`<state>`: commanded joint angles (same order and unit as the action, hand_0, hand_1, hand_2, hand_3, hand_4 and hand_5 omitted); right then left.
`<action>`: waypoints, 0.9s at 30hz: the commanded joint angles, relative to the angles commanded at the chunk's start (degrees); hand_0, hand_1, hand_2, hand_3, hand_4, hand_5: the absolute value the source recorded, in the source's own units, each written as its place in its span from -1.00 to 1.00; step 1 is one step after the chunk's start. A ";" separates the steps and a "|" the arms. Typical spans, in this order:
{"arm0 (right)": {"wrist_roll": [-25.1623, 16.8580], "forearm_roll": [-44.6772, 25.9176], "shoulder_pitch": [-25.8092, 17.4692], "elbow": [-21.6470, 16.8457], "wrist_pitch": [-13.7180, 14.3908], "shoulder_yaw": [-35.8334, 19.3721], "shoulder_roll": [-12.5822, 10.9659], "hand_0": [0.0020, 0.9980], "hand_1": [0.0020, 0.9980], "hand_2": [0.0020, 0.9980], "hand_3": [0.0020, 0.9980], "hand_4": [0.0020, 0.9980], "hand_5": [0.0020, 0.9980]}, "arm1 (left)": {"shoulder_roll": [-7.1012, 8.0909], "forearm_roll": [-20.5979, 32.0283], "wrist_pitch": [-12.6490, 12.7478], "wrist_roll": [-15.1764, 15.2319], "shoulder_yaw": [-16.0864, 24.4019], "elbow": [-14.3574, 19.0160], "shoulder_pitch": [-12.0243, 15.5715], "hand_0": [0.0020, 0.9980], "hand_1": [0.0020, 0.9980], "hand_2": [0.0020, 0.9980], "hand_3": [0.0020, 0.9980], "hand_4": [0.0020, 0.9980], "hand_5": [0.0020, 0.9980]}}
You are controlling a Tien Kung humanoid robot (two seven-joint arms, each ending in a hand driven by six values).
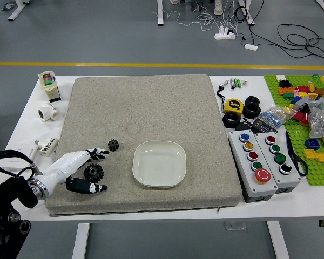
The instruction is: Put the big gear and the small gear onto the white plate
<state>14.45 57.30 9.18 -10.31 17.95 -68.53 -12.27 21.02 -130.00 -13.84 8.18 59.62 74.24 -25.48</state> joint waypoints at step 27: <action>-0.11 -0.25 0.12 0.00 0.04 0.47 -0.05 0.21 0.22 0.40 0.10 0.51 0.32 | -6.56 0.00 13.94 -4.97 -9.93 3.18 -0.40 -0.19 0.18 0.41 0.56 0.87 -0.96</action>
<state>14.34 57.05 9.30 -10.31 17.99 -68.06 -12.32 14.46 -130.00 0.10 3.22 49.69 77.42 -25.88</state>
